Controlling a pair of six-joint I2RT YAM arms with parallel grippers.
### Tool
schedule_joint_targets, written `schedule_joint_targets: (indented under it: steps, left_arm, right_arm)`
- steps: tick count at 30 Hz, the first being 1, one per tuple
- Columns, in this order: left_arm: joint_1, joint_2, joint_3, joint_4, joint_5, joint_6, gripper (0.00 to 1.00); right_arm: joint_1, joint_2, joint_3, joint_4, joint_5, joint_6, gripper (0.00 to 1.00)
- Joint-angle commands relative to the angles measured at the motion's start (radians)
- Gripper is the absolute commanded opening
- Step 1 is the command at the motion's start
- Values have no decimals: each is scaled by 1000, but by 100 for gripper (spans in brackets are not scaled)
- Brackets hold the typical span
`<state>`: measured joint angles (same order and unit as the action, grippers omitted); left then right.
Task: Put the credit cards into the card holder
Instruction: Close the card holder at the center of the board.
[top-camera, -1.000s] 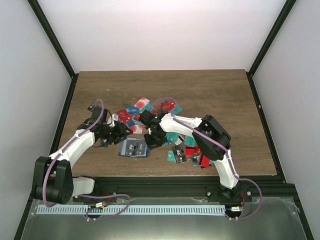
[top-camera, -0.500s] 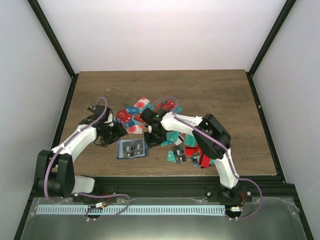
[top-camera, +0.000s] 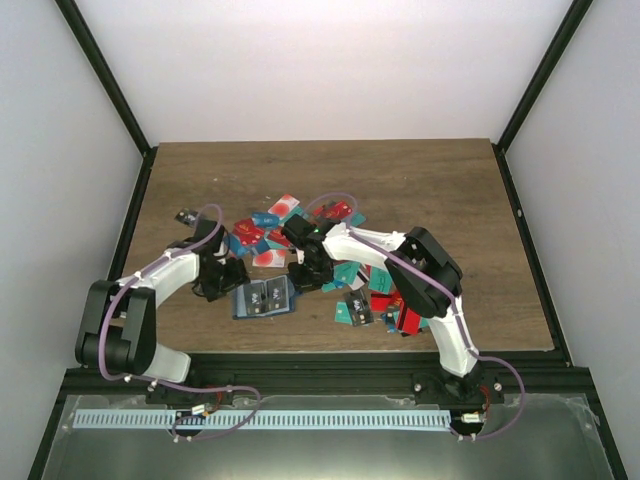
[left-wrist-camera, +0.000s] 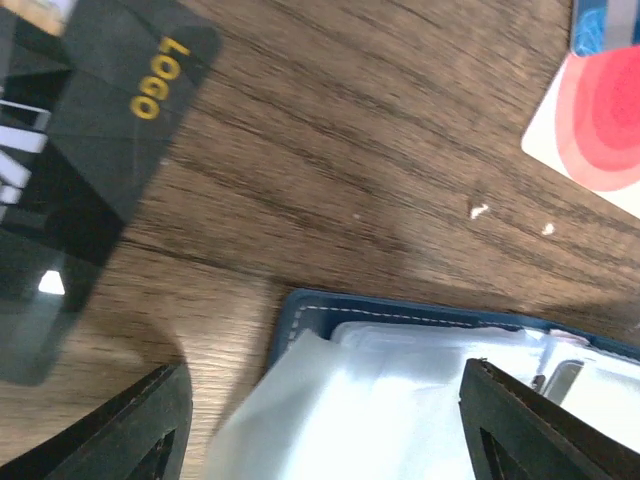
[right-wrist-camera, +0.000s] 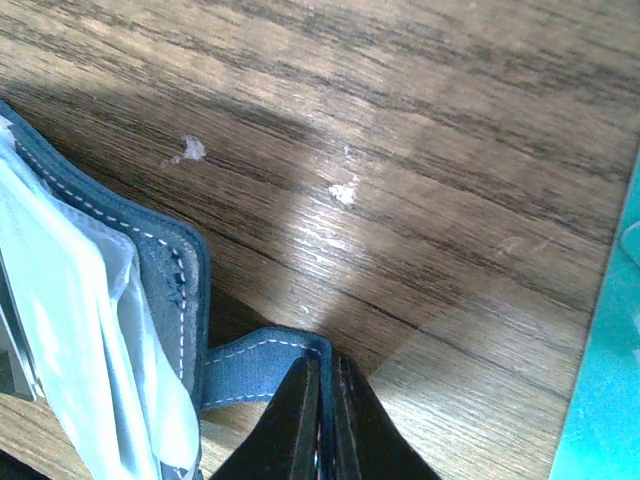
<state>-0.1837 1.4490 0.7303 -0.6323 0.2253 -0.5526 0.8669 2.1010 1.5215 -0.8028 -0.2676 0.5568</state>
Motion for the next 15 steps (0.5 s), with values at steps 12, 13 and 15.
schedule_joint_targets:
  steps: [12, 13, 15]
  left_arm:
    - [-1, -36, -108, 52, 48, -55, 86]
    - [-3, -29, -113, 61, 55, -60, 86]
    - [-4, -22, -128, 87, 67, -66, 86]
  right_arm:
    - [-15, 52, -14, -1, 12, -36, 1]
    - [-16, 55, -13, -2, 12, -36, 1]
    - [-16, 59, -11, -4, 12, -40, 1]
